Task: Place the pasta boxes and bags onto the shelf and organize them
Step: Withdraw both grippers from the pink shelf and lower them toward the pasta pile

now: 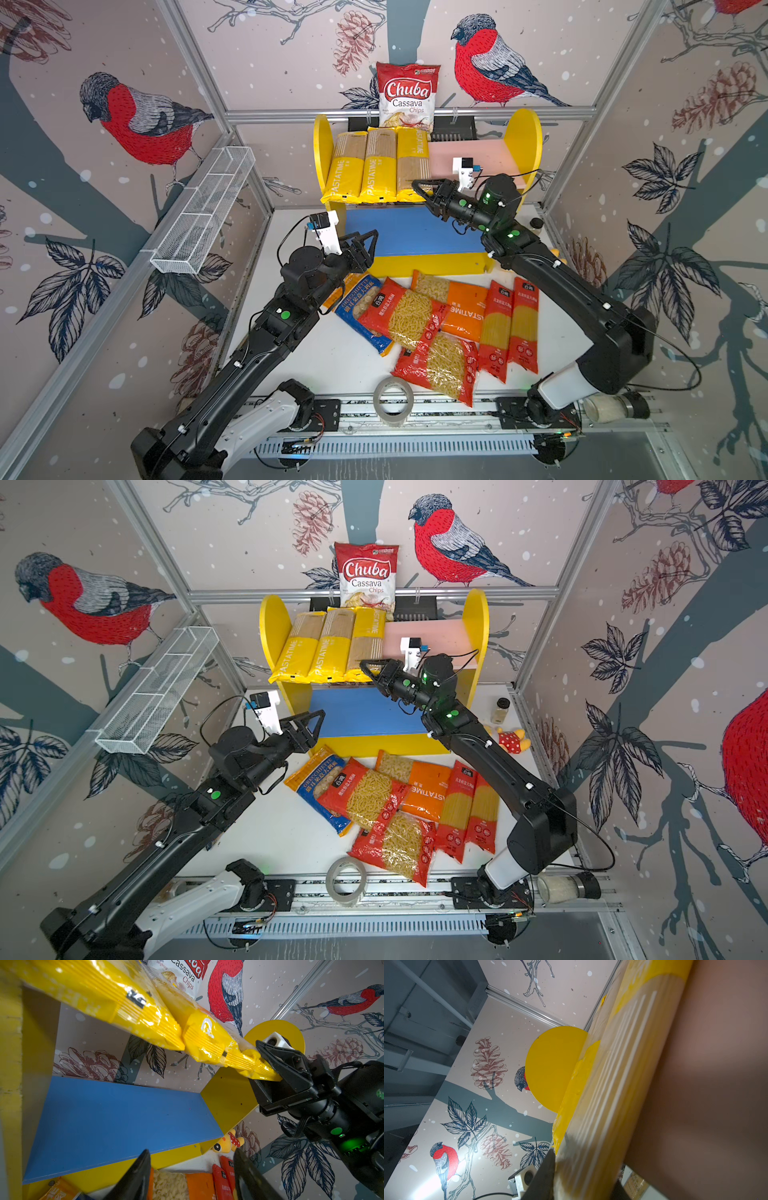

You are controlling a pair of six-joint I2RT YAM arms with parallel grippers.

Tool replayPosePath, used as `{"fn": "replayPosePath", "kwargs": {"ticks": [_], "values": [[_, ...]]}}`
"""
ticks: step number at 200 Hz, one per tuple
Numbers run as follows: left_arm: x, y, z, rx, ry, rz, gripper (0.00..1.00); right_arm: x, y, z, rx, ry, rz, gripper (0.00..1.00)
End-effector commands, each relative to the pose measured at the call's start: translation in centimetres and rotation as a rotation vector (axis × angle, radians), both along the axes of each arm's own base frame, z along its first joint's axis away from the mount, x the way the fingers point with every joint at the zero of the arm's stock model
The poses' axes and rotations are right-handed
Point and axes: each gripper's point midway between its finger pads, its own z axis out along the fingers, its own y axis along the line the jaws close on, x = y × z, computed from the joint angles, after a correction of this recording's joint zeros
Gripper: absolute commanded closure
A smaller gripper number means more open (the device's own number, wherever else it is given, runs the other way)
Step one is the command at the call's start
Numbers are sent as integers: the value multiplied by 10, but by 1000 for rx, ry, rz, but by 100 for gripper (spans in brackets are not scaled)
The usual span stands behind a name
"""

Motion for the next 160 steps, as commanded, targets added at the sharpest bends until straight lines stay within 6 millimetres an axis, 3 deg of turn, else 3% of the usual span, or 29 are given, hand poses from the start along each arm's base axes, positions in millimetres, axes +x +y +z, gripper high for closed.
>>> {"fn": "replayPosePath", "kwargs": {"ticks": [1, 35, 67, 85, 103, 131, 160], "values": [[-1, 2, 2, -11, -9, 4, 38, 2, -1, 19, 39, -73, -12, 71], [-2, 4, -3, -5, 0, 12, 38, 7, -2, 5, 18, -54, -18, 68], [-2, 7, -10, 17, 15, 27, 37, -4, -7, 9, 8, -89, -10, 44], [-2, 10, -14, 30, 19, 39, 37, -11, -12, 12, -6, -111, -15, 38], [-2, 11, -20, 39, 28, 48, 37, -17, -17, 10, -23, -121, -18, 35], [-3, 14, -31, 60, 45, 58, 36, -27, -27, -11, -60, -104, -30, 33], [-3, 22, -51, 90, 80, 96, 37, -49, -32, -25, -103, -147, -17, 33]]}}
